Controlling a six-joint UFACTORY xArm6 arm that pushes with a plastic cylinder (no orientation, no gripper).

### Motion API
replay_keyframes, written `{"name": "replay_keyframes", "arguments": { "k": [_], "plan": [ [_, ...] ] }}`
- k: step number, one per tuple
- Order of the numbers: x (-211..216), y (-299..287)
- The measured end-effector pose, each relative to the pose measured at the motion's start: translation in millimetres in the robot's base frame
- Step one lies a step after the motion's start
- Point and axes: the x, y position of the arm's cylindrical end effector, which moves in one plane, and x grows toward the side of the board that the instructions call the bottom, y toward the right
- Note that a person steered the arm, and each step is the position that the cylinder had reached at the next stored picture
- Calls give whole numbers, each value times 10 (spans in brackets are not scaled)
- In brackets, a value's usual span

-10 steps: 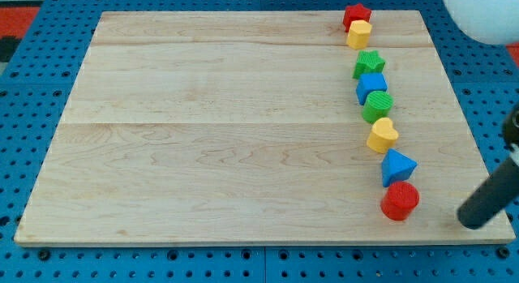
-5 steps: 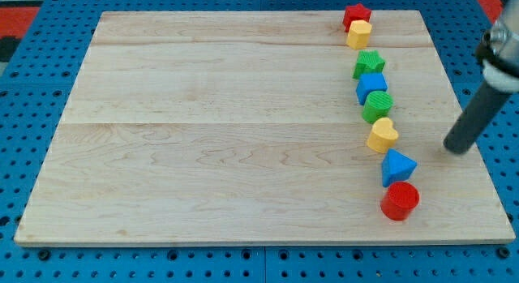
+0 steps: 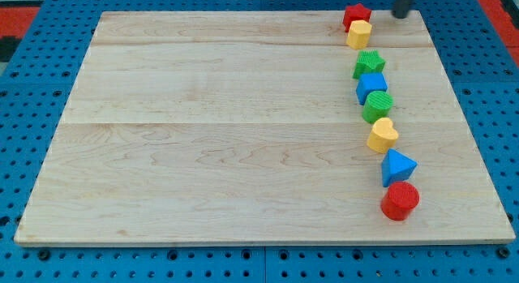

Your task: Move the red star near left to the red circle

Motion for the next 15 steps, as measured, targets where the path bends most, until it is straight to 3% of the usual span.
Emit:
{"name": "replay_keyframes", "arguments": {
  "k": [1,8,10,15],
  "plan": [
    [-39,-756],
    [22,-2265],
    [21,-2451],
    [-61,-2303]
  ]
}}
